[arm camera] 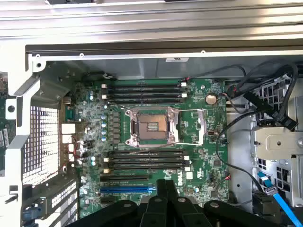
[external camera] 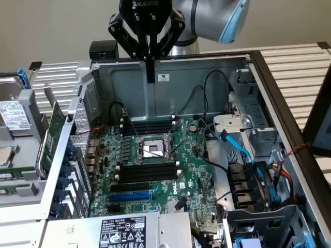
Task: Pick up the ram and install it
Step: 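Reach for the ram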
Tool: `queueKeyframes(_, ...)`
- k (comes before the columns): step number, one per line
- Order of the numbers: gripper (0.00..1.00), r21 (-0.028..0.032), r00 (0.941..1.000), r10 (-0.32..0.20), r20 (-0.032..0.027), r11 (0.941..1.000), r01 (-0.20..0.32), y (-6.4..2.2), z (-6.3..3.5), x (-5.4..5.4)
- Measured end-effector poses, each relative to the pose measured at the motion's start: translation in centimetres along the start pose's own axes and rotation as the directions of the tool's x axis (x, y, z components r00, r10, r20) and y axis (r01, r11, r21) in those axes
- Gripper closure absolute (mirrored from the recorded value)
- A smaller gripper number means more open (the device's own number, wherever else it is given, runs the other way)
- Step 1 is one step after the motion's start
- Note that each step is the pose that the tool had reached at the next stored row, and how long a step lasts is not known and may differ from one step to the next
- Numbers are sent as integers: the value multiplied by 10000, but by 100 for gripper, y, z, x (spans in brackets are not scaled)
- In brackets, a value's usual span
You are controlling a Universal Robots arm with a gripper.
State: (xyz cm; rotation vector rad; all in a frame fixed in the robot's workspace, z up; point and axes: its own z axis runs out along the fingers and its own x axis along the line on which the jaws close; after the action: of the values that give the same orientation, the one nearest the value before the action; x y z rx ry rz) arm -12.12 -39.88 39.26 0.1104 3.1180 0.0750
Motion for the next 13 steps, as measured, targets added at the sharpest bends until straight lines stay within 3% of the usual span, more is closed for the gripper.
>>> queueKeyframes(13, 89, 1, 10000, 0, -3, 10000, 0, -1, -1, 12)
